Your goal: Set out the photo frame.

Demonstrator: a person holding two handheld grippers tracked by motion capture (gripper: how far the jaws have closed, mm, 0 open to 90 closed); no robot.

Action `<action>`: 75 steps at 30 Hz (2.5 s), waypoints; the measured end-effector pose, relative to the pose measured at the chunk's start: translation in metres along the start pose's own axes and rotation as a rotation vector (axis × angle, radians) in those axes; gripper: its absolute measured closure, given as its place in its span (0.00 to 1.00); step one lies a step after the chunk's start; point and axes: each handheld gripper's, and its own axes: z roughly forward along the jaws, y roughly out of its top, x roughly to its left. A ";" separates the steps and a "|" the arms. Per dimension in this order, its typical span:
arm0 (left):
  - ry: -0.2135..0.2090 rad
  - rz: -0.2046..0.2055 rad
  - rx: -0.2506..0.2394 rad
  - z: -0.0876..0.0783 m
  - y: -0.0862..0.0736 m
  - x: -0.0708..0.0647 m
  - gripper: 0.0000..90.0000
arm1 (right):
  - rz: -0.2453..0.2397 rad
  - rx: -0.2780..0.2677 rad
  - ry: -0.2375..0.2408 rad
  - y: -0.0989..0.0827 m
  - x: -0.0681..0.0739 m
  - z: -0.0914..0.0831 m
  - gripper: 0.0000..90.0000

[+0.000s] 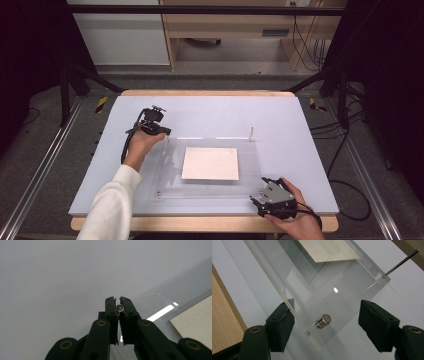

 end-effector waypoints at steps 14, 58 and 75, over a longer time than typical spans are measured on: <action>-0.003 -0.007 -0.007 0.001 0.000 0.000 0.94 | -0.007 -0.012 -0.003 0.002 0.000 -0.002 0.41; 0.060 0.265 -0.329 -0.071 -0.111 -0.055 0.46 | -0.023 -0.012 -0.026 0.006 -0.001 -0.003 0.46; 0.061 0.453 -0.391 -0.108 -0.157 -0.103 0.18 | -0.014 -0.016 -0.038 0.007 -0.002 -0.004 0.48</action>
